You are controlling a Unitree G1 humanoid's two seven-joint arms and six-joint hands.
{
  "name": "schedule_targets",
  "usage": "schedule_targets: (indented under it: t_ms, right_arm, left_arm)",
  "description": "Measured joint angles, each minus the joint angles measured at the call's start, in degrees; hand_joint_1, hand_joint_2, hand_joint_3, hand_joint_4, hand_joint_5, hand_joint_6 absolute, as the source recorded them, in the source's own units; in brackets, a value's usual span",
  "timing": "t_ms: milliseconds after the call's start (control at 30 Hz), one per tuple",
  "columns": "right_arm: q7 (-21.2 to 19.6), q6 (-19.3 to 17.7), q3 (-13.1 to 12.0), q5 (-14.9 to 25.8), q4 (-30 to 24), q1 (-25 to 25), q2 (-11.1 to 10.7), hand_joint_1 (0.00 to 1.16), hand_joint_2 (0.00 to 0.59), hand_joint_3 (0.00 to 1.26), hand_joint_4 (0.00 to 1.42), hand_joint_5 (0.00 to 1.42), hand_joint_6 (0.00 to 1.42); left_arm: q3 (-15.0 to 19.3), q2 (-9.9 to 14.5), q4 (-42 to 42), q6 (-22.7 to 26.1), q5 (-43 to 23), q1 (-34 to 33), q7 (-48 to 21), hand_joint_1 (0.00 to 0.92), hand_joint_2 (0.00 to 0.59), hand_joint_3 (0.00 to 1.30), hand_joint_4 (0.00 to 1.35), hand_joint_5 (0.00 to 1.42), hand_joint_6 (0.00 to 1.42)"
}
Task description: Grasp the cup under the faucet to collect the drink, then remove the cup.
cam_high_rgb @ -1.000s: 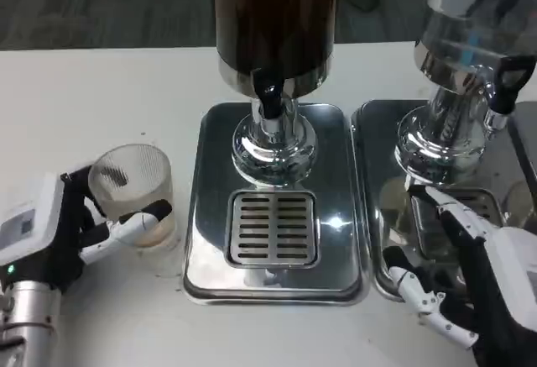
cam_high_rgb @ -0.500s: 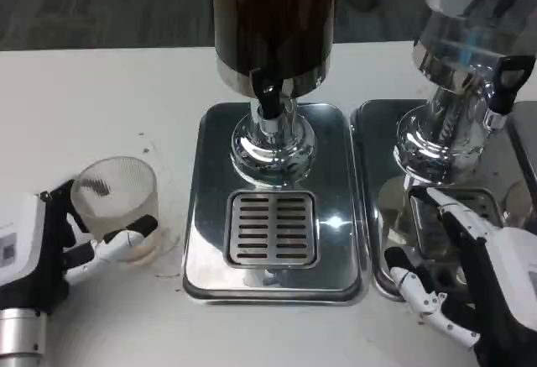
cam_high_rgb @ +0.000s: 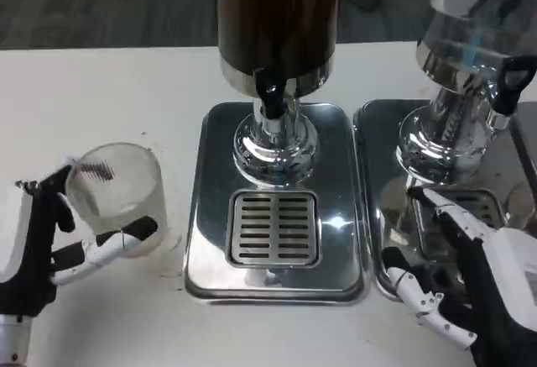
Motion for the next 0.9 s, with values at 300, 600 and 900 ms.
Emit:
schedule_targets:
  t_ms: [300,600,900]
  right_arm:
    - [0.1,0.4,1.1,-0.2,-0.2,0.0,0.9,0.28,0.350,0.20,0.18,0.25,0.25]
    - [-1.0,1.1,2.6,-1.5,-1.3,0.3,3.1,0.28,0.350,0.20,0.18,0.25,0.25]
    - [-2.5,1.4,3.6,-2.5,-1.4,0.7,4.8,0.28,0.350,0.20,0.19,0.25,0.25]
  left_arm:
    - [0.2,0.4,-5.6,-0.8,1.7,2.3,-2.5,0.263,0.112,0.68,0.91,1.05,1.32]
    - [-0.1,-0.3,-6.5,-1.3,2.1,1.6,-6.4,0.262,0.112,0.68,0.91,1.05,1.32]
    - [-1.8,-2.5,-3.3,-1.4,4.0,-3.3,-9.0,0.262,0.112,0.69,0.92,1.05,1.32]
